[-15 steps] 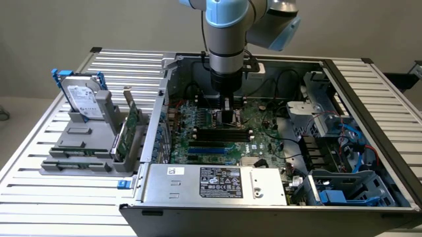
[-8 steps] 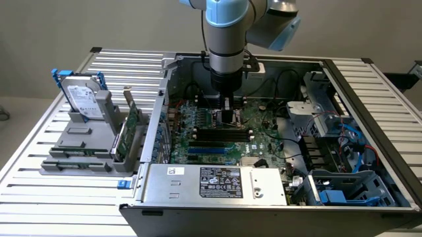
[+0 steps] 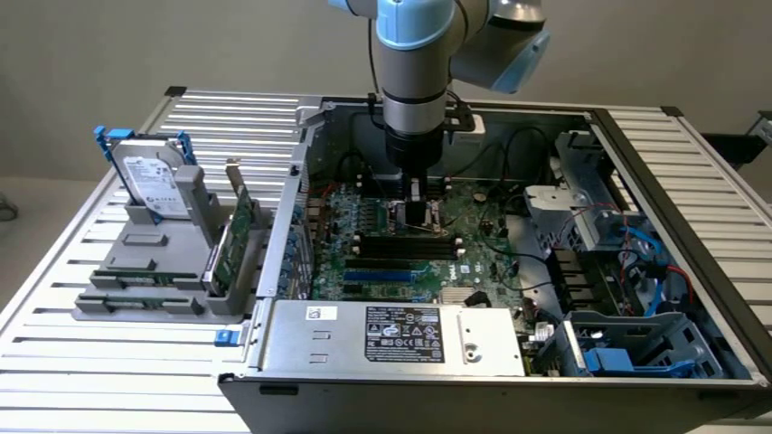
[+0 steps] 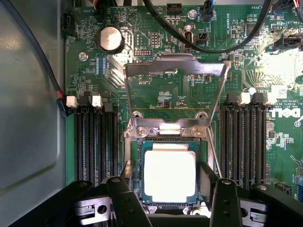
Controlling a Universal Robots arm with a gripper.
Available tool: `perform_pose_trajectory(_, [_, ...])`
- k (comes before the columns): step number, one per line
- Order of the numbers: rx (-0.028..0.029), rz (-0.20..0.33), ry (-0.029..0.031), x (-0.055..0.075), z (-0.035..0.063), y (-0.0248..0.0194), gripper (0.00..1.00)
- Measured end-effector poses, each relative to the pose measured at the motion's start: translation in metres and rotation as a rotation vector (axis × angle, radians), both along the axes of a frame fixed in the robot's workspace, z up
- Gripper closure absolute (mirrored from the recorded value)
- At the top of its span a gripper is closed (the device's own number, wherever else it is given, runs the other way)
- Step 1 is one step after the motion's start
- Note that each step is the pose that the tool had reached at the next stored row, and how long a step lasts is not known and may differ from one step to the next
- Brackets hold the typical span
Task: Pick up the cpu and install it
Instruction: 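Install the second cpu locking lever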
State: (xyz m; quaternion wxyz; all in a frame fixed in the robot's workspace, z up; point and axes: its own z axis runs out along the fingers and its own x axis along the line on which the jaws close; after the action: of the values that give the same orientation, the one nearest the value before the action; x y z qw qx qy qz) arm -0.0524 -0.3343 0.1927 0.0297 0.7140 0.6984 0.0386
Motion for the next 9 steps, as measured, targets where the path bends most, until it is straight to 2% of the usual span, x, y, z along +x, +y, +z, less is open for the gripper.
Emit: perform_pose_trajectory(9, [0.0108, 0.000, 0.0000, 0.0000, 0.0001, 0.0001, 0.37])
